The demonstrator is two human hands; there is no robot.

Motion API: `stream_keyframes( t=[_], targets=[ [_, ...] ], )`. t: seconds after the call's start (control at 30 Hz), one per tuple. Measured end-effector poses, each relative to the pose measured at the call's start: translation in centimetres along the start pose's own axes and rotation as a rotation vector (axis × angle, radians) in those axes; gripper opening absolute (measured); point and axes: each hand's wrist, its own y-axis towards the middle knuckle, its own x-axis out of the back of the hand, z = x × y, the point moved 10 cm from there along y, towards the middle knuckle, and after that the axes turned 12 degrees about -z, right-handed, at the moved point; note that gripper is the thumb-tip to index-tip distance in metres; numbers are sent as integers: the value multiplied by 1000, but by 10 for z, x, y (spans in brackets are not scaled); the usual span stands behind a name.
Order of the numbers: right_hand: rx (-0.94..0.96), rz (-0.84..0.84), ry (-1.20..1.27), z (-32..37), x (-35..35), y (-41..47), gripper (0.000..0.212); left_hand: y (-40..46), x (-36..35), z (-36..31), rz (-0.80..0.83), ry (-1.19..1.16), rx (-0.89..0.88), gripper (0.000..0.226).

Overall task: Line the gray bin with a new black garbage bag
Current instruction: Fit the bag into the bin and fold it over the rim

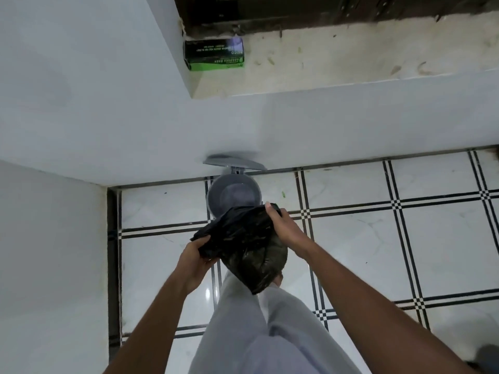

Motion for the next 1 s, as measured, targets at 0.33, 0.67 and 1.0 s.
stream_keyframes(
  t=[0.33,0.67,1.0],
  targets=[
    [-119,-5,191,-2,-87,159,95,146,-13,-43,-79,-103,-65,29],
    [-144,-75,408,-35,-159,319,99,302,-60,-40,-62,-83,-90,32],
    [1,-336,389,-81,-158,392,68,418,-109,-17,-96,42,-5,49]
  ],
)
